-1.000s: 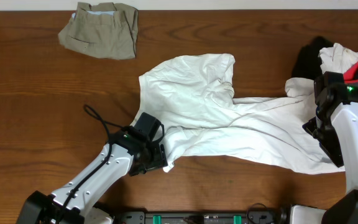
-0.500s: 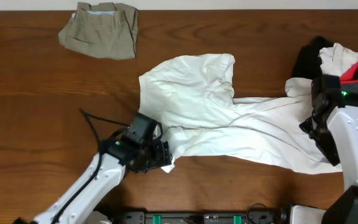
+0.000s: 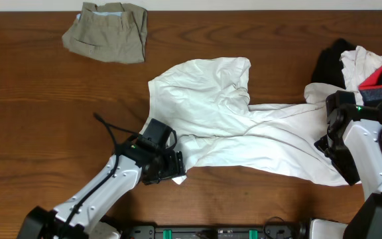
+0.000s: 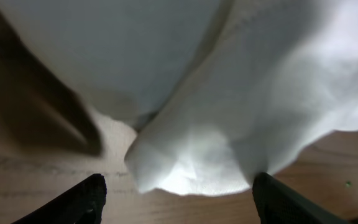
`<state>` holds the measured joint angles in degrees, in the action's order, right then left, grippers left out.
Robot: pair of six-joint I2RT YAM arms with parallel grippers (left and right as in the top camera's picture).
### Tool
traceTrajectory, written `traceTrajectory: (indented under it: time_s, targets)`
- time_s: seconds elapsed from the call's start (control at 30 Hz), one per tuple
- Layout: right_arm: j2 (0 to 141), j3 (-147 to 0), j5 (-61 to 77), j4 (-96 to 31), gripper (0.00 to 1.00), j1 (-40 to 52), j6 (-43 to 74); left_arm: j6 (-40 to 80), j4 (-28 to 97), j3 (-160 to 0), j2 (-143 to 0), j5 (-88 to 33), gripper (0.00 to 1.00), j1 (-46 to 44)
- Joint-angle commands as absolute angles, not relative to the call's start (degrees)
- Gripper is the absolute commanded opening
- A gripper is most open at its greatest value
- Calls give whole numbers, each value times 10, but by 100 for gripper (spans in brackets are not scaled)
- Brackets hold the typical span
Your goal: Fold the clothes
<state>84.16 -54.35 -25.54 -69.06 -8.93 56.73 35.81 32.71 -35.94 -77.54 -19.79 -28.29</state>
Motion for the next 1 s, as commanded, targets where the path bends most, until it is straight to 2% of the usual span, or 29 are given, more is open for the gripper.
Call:
traceTrajectory:
  time_s: [0.0, 0.27, 0.33, 0.4, 0.47, 0.53, 0.73, 0.97]
  targets:
    - [835, -542, -266, -692, 99, -94, 565, 363, 319, -354, -793, -205, 78, -285]
    - [835, -542, -266, -689, 99, -102, 565, 363, 290, -354, -811, -210, 75, -285]
    - [835, -542, -267, -690, 99, -110, 565, 363, 288, -354, -815, -210, 63, -285]
    - [835, -542, -267, -690, 99, -120, 565, 363, 288, -354, -817, -210, 47, -285]
    - [835, -542, -267, -691, 99, -129, 565, 363, 288, -354, -817, -210, 36, -285]
    - [835, -542, -267, -692, 99, -138, 565, 363, 288, -354, -817, -210, 32, -285]
    - [835, -539, -263, -685, 99, -179, 566, 362, 288, -354, -817, -210, 27, -285]
    - [835, -517, -263, -663, 99, -244, 566, 362, 290, -354, -817, -210, 27, -285]
